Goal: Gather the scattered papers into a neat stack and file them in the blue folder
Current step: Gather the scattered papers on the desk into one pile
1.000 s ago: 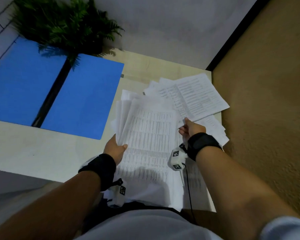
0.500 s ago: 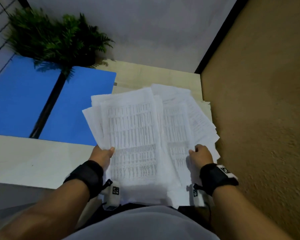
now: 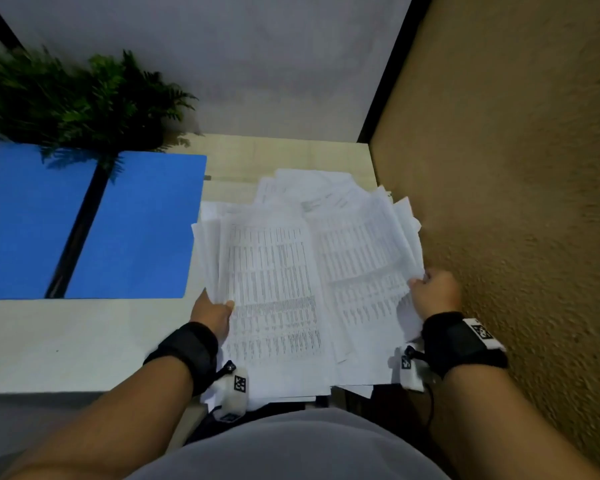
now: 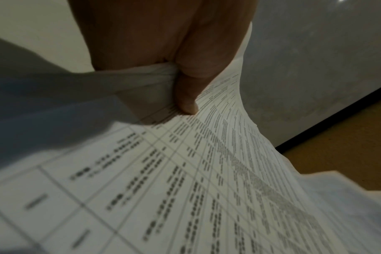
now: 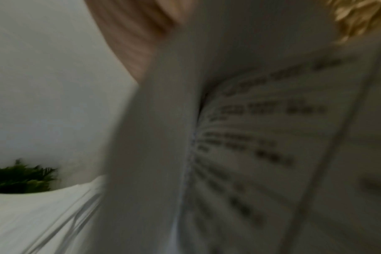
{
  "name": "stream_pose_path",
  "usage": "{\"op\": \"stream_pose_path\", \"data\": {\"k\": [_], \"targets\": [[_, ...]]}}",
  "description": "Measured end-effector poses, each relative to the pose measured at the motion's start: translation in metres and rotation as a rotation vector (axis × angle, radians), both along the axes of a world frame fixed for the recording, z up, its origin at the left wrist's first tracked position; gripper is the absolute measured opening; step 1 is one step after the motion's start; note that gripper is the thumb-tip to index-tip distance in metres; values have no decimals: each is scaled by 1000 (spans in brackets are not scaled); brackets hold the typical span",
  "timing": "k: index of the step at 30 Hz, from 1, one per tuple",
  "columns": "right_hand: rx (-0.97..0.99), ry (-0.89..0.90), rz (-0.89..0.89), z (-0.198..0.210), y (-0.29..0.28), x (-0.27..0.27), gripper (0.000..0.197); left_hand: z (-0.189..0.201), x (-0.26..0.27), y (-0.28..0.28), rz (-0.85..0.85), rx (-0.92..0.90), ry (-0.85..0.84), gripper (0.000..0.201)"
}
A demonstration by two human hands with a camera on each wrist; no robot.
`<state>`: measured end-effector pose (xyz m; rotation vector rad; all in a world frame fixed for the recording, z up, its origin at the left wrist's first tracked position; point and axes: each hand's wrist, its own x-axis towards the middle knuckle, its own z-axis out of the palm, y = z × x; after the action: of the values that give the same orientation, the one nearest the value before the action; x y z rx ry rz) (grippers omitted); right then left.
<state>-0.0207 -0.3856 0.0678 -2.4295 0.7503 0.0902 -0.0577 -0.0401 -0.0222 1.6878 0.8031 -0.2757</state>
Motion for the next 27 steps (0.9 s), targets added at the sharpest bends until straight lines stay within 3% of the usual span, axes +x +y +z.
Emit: {"op": "stream_pose_path", "data": {"k": [2, 5, 8, 10, 12, 13, 14, 16, 17, 20, 23, 25, 27], "targets": [[-78, -163, -25, 21, -4, 1, 19, 3, 0, 0, -16, -11, 2, 42], [-140, -558, -55, 64, -6, 6, 18, 1, -2, 1, -14, -126, -14, 41], [28, -735, -62, 104, 1, 10, 13, -10, -4, 5, -34, -198, -33, 46], [152, -645, -15, 106, 17, 12, 16, 2, -7, 0, -62, -200, -59, 46], [173, -480, 91, 85, 37, 10, 28, 9, -9, -3, -52, -196, -63, 39], [172, -391, 146, 68, 49, 7, 24, 8, -8, -3, -49, -183, -59, 43], [186, -293, 196, 52, 61, 3, 18, 9, -7, -3, -33, -185, -53, 61], [275, -92, 234, 20, 82, -9, 24, 8, -5, -3, -25, -195, -8, 97], [312, -14, 244, 6, 91, -14, 29, 13, -6, -4, -31, -209, 2, 101], [346, 131, 313, -32, 112, -25, 23, 13, -5, -8, -71, -256, 18, 93], [428, 187, 257, -54, 119, -21, 11, -1, -3, -6, -111, -114, -11, 62], [433, 117, 86, -60, 113, -14, 13, 3, -2, -3, -70, -80, 8, 54], [295, 45, -161, -62, 93, -2, 39, 7, 0, 6, -48, -19, 21, 47]]}}
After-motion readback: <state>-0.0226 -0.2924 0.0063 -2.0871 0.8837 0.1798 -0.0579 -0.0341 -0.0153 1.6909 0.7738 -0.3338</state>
